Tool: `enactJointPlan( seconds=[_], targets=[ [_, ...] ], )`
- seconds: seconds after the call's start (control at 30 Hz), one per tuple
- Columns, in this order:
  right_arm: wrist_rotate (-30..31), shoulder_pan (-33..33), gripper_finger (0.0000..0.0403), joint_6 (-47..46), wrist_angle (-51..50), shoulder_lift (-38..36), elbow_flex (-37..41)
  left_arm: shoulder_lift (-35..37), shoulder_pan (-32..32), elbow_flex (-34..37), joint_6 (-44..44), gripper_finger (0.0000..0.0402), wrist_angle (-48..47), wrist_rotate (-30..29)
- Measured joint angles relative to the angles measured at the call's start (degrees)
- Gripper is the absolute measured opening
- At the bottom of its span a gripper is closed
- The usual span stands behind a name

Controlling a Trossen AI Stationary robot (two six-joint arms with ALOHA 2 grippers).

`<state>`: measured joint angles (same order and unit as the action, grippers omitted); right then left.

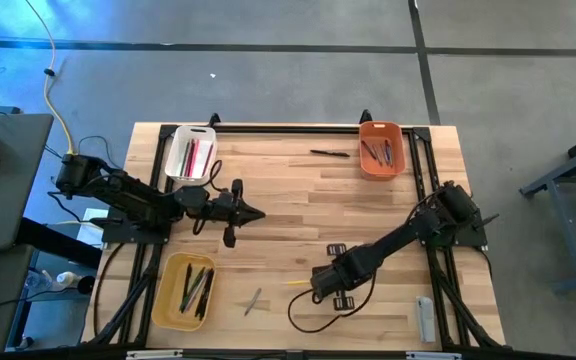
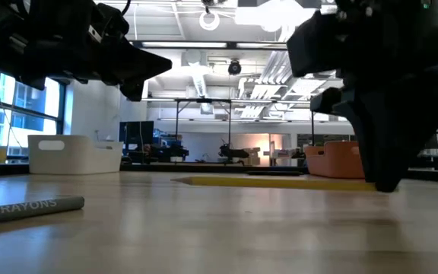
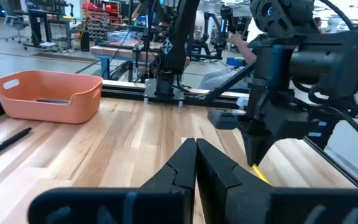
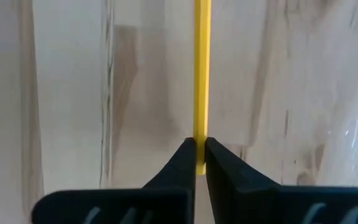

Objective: Sort crayons/erasers/pens/pencils in bins
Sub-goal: Put the yellow pencil into the white bin

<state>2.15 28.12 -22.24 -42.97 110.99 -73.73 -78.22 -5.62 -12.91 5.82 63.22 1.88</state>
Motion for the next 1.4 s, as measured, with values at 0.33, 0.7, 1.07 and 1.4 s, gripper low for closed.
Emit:
enactJointPlan(
  seconds=[0.33, 0.7, 1.07, 1.4],
  targets=[
    [4.80, -2.02, 0.0003, -6.91, 26.60, -11.37, 20.12, 0.86, -1.79, -0.02, 0.00, 0.0000, -0.06, 0.34],
    [22.11, -3.83, 0.0003, -9.82, 75.85, -23.47, 45.69, 1.68, -4.28, -0.07, 5.31, 0.0000, 0.26, 3.22],
    [24.77, -10.77, 0.0006, 1.89, 89.79, -23.14, 43.63, 0.07, -0.49, -9.00, 11.76, 0.0055, -0.96, 8.03],
    [24.14, -10.48, 0.0007, 4.78, 89.78, -23.14, 39.93, -6.71, 1.11, -17.26, 10.53, 0.0156, -2.91, 2.69]
  ],
)
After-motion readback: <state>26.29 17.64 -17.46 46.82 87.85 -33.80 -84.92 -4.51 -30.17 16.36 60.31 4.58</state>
